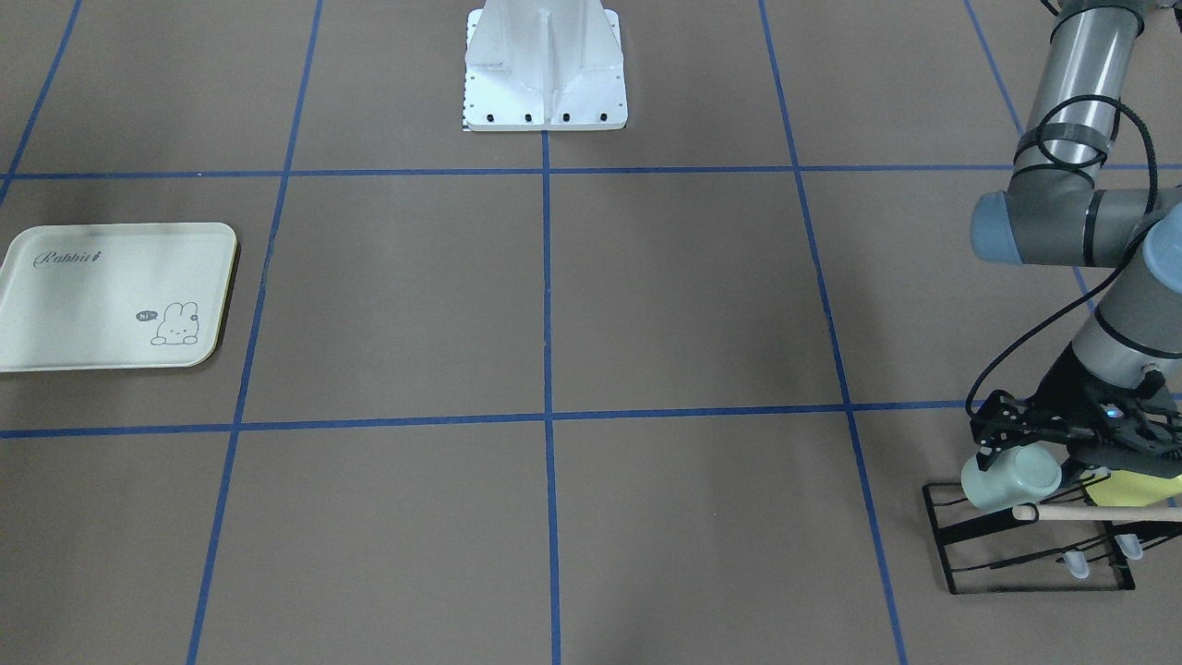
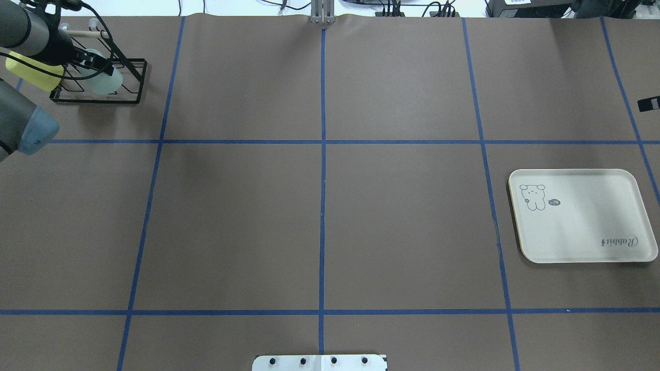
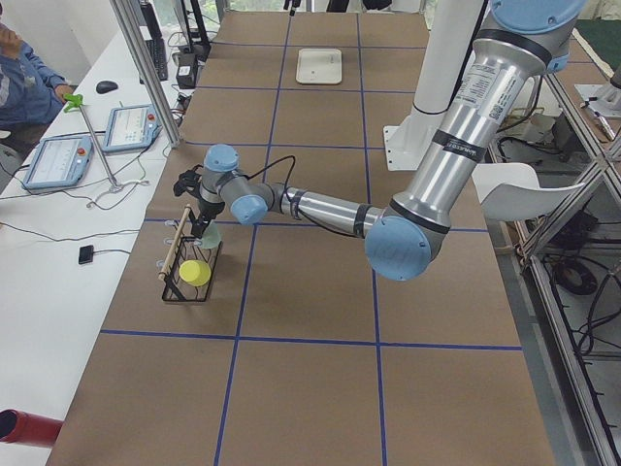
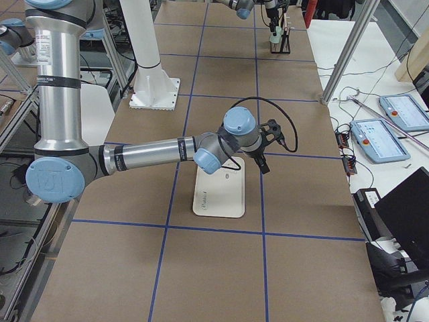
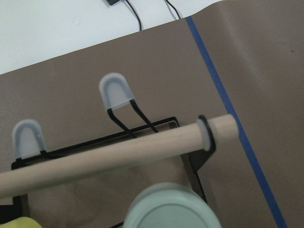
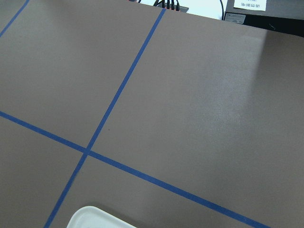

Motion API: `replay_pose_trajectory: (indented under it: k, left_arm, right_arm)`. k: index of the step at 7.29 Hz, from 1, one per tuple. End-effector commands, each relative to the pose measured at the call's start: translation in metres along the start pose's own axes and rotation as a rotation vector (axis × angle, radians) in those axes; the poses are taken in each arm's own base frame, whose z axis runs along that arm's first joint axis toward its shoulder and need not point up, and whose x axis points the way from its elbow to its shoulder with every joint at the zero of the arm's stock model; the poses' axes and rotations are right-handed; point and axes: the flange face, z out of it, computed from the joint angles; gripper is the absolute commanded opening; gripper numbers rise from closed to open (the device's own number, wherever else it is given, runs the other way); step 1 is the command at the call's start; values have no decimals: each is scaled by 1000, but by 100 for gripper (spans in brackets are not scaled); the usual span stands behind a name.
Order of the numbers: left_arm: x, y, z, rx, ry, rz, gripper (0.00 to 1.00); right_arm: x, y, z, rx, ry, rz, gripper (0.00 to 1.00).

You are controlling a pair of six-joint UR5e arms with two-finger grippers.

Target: Left arm grabs green cup and hands to right arm on tray

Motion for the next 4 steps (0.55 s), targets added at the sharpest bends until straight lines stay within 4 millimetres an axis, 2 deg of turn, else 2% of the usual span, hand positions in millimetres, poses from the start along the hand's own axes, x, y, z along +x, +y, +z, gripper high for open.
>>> replay_pose_trajectory:
  k: [1,2,3,4]
  left_arm:
    - [1,-1,0,0,2,-1,59]
    - [1,-2,-2,7,2,1,37]
    - [1,-4,-5,12,4,1,11]
    - [-3,-7,-12,24,2,-4,0]
  right_arm:
    - [0,0,0,0,0,0,100]
    - [0,1,0,-1,0,1,100]
    - [0,1,0,-1,-1,1,100]
    - [0,1,0,-1,-1,1,100]
